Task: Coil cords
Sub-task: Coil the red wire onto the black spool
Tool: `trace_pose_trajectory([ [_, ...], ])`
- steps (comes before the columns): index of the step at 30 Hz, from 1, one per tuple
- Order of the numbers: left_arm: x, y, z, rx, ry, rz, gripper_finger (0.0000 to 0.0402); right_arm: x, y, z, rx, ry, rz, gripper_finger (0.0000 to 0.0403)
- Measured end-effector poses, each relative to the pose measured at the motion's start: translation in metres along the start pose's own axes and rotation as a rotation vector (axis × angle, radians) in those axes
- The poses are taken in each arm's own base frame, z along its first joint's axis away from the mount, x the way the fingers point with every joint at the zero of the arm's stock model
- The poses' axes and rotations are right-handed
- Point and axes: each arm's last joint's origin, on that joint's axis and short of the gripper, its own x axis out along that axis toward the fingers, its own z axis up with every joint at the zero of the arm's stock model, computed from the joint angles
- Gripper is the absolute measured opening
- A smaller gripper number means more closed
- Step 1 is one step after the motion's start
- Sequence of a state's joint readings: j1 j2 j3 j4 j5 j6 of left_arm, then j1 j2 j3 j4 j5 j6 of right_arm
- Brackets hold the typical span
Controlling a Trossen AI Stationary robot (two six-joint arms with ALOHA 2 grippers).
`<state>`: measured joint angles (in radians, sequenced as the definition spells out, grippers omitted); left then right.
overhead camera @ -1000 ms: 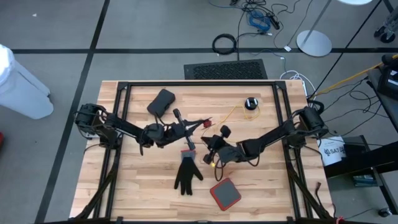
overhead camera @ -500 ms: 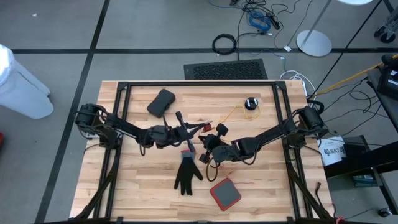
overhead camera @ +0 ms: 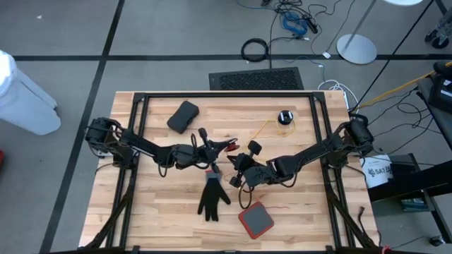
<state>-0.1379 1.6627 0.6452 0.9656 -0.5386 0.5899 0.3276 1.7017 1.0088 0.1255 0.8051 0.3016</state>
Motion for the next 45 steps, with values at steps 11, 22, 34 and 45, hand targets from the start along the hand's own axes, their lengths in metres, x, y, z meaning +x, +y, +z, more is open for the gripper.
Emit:
trace_pose_trajectory([
  [11,-0.01,-0.013,0.001,0.023,0.006,-0.048,0.0,-0.028,-0.024,0.007,-0.036,0.12,-0.041,0.0],
  [22,-0.012,-0.014,0.004,0.009,0.0,-0.026,0.0,-0.044,-0.015,-0.011,-0.065,0.18,-0.076,0.0007],
  [34,-0.013,-0.015,0.006,-0.001,-0.011,-0.027,0.0,-0.006,0.001,-0.078,-0.062,0.202,-0.171,0.0098],
  [45,-0.017,-0.018,0.014,-0.037,-0.074,-0.029,0.0,0.006,-0.022,-0.102,0.1,-0.064,-0.021,0.0112],
])
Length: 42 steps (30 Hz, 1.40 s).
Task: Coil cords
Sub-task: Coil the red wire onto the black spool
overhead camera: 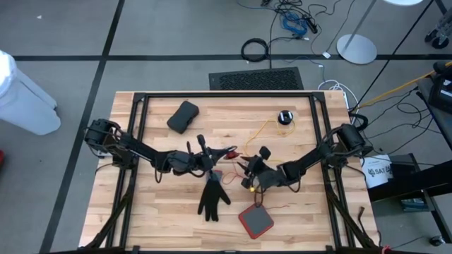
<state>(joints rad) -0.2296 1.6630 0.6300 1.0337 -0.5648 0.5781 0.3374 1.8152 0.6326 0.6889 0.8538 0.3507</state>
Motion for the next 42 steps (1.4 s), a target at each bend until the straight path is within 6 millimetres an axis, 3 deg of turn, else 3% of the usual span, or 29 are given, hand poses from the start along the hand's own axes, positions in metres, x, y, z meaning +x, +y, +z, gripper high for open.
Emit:
trace_pose_trajectory([
  [13,-0.003,-0.002,0.006,-0.04,-0.043,-0.011,0.0,0.013,-0.013,0.005,0.018,-0.005,-0.038,0.0112],
  [24,-0.004,-0.003,0.006,-0.041,-0.046,-0.015,0.0,0.013,-0.011,0.011,0.008,-0.05,-0.021,0.011],
  [38,-0.004,-0.003,0.007,-0.05,-0.054,-0.01,0.0,0.013,-0.011,0.011,-0.01,-0.047,-0.02,0.0007],
  [42,-0.004,-0.001,0.011,-0.122,-0.095,-0.014,0.0,0.014,-0.012,0.011,0.006,-0.049,-0.029,0.0002],
])
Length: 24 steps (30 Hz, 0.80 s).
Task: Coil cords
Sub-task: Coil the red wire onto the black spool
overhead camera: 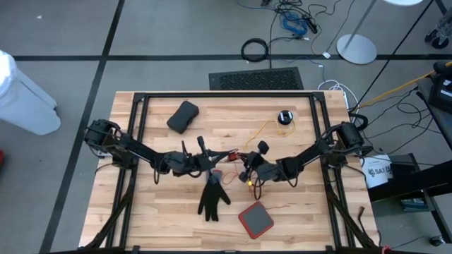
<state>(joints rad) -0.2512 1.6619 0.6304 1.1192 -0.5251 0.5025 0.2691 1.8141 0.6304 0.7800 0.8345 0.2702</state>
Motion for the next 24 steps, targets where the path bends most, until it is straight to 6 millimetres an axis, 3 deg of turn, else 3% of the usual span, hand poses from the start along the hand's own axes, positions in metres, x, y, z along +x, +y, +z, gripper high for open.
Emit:
trace_pose_trajectory([
  [9,0.003,0.011,0.006,-0.108,-0.086,0.056,0.0,0.007,-0.003,0.008,0.094,-0.035,0.02,0.0001],
  [18,0.009,0.02,0.0,-0.122,-0.068,0.089,0.0,0.02,0.012,0.039,0.111,-0.077,0.062,0.0],
  [24,0.01,0.023,-0.003,-0.081,-0.046,0.101,0.0,0.024,0.015,0.048,0.136,-0.084,0.085,0.0],
])
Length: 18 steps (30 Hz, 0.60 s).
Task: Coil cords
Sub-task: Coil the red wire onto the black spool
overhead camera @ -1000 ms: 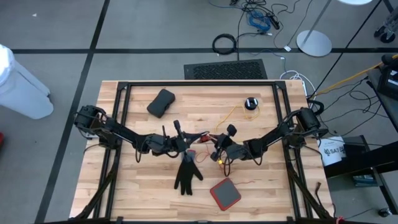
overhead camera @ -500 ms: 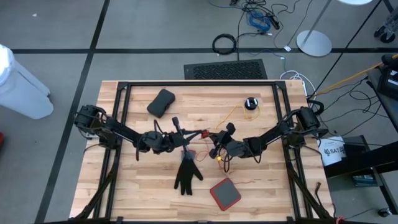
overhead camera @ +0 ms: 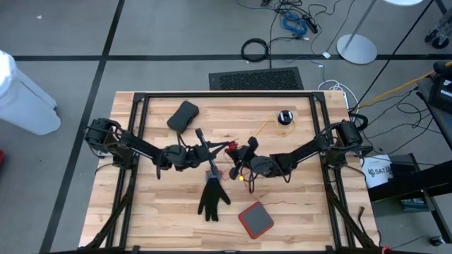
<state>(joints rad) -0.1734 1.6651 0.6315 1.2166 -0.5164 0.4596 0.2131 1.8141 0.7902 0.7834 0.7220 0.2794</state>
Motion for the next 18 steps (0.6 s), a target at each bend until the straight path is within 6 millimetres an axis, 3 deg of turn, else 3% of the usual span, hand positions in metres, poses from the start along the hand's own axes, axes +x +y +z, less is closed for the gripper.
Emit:
trace_pose_trajectory([
  [18,0.0001,-0.001,-0.0052,0.232,0.059,0.011,0.0,-0.0006,0.0065,0.0065,0.12,-0.022,0.117,0.0],
])
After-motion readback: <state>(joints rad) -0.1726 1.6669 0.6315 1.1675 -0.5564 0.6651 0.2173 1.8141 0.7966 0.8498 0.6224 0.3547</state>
